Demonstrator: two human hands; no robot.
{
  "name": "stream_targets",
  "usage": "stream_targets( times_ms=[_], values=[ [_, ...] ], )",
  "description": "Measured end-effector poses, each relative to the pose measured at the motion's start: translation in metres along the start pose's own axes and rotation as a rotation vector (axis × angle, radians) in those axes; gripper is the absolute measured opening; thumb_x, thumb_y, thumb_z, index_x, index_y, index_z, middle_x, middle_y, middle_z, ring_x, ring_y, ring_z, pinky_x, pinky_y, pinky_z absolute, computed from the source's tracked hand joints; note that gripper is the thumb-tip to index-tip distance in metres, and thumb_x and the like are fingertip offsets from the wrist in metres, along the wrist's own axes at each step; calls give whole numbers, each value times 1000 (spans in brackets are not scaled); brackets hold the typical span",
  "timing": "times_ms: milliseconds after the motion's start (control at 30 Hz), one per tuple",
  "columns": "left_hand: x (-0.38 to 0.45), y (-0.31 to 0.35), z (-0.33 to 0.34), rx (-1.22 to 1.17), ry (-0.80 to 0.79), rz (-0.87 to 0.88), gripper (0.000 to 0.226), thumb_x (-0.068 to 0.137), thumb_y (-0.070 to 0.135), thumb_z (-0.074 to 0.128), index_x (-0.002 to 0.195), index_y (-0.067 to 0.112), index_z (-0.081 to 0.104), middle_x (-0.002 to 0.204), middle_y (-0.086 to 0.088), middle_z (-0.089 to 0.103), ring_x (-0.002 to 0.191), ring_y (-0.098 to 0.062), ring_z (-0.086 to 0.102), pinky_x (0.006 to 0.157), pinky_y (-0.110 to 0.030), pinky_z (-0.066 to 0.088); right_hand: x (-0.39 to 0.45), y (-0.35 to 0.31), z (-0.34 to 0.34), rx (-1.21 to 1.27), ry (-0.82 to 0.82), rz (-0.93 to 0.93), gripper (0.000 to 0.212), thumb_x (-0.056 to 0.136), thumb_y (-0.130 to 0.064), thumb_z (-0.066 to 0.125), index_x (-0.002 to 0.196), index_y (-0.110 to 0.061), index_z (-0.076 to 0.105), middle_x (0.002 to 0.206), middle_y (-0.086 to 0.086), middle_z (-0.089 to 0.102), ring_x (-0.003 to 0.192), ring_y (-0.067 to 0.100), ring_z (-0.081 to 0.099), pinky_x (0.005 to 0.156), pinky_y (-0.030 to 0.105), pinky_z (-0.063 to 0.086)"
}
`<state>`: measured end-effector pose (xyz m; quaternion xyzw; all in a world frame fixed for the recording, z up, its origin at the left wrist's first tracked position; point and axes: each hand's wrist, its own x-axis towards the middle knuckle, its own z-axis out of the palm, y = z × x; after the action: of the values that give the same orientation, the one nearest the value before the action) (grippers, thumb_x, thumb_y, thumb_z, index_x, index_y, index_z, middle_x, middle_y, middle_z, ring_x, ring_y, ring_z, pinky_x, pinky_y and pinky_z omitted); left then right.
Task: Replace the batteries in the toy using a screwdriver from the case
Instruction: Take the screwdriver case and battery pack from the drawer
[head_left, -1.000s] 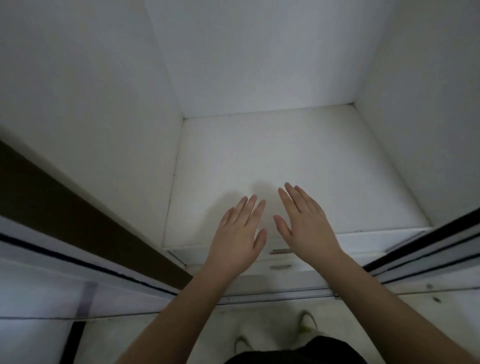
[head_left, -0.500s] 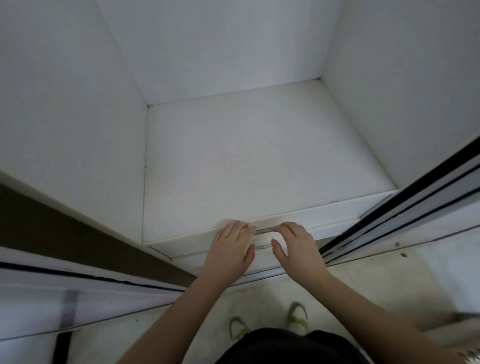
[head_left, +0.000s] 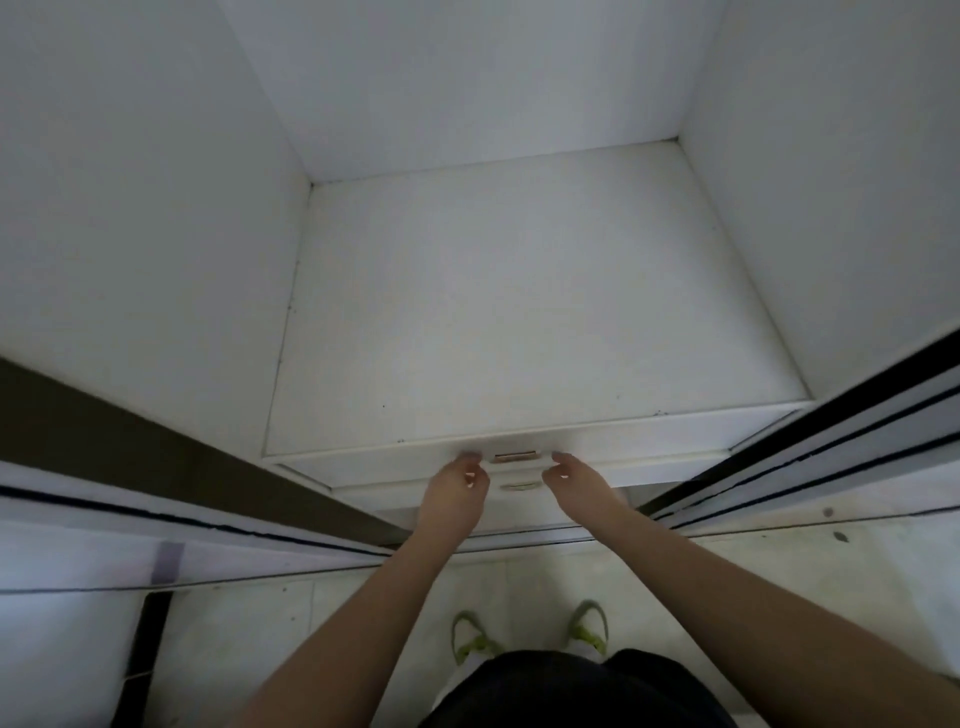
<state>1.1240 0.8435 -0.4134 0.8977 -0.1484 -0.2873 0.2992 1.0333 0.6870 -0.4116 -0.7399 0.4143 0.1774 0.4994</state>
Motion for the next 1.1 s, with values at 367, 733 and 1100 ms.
stream_targets(
  times_ms=[367,733,1100],
  values=[
    [12,-9,26,-321,-98,-245,39,87,41,52,123,28,61,113,0,68,102,-18,63,95,-41,52,16,-1,3,88,-52,-17,29,91,-15,47,115,-9,63,102,7,59,88,21,53,74,25,37],
    [16,8,16,-544,-93,-318,23,97,29,55,95,7,64,83,-2,67,66,-14,59,57,-25,41,16,-3,10,374,-73,26,26,100,-27,48,90,-9,62,79,2,65,64,13,59,58,24,41],
    [7,7,12,-380,-184,-327,24,97,27,55,86,7,62,77,-3,64,60,-12,57,51,-24,44,-4,7,16,237,-35,-3,21,100,-24,47,91,-12,62,83,0,68,65,9,56,53,19,38]
  ],
)
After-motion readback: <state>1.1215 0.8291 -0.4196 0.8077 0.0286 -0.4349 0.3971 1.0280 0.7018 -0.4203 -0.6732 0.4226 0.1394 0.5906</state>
